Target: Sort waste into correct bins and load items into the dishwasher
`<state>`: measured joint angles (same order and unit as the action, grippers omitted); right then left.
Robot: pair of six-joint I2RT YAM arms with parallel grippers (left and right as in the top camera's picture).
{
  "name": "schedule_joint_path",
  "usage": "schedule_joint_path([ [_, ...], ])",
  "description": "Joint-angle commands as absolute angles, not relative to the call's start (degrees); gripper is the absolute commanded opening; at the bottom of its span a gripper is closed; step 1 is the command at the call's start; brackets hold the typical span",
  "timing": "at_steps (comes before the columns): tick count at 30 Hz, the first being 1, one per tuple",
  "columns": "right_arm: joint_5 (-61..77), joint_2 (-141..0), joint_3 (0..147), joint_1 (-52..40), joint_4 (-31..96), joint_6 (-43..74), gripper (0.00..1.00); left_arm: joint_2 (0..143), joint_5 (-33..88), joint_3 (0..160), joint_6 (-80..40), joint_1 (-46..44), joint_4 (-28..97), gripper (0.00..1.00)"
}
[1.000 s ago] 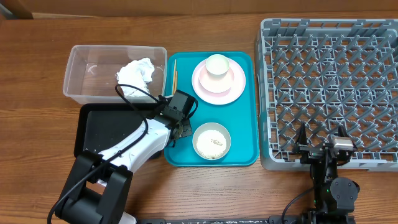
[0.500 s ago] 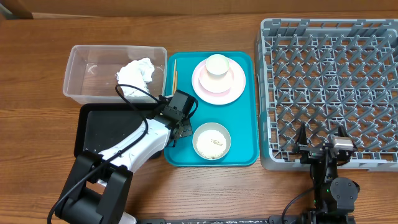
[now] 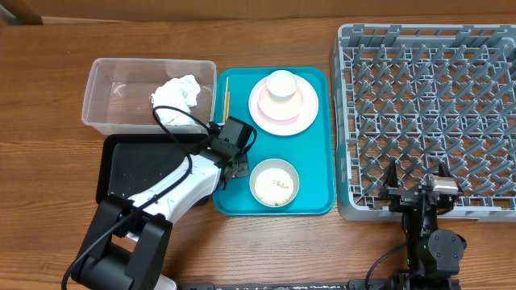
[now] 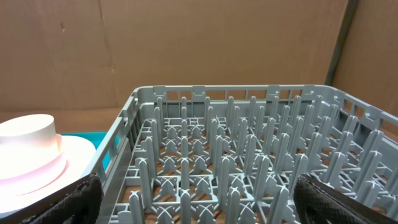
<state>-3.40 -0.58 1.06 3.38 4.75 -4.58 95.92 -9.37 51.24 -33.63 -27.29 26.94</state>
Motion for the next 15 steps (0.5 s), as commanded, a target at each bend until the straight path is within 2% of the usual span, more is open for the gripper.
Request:
schedule_joint_path([
  [1,-3.77,-0.19,0.47,3.51,4.58,-4.93,1.00,96.27,-11.94,50.70,-30.76,-27.29,26.98,0.27],
  [15,-3.77,-0.19,0.47,3.51,4.58,-4.93,1.00,98.37,-12.38,50.61,-29.58,-27.29,26.89,0.27],
])
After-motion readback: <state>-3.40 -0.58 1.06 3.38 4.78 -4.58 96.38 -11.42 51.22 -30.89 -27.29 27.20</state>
